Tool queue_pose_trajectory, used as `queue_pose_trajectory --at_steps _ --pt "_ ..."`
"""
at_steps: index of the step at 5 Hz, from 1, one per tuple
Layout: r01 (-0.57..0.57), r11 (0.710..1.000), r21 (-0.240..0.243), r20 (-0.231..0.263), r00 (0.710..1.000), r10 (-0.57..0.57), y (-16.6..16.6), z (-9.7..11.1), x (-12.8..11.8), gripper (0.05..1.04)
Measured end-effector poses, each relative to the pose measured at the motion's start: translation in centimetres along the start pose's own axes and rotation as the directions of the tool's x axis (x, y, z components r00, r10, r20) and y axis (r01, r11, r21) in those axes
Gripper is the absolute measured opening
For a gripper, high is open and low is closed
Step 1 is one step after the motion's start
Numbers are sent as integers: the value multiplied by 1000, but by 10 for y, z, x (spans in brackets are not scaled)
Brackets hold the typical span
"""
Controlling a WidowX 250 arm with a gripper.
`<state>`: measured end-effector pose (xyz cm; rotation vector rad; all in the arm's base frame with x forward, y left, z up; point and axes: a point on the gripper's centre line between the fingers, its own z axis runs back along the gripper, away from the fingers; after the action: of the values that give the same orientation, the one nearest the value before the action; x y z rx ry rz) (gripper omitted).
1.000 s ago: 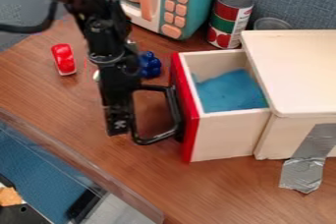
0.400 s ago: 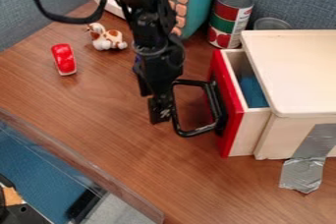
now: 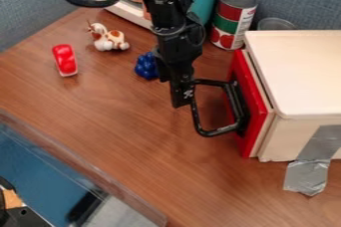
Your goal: Closed the drawer
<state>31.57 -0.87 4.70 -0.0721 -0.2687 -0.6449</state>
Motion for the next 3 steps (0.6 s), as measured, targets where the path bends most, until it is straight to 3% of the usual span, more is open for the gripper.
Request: queue_pose_trajectory --at_steps 3 --pt "-67 996 -61 56 996 70 1 -2 21 1000"
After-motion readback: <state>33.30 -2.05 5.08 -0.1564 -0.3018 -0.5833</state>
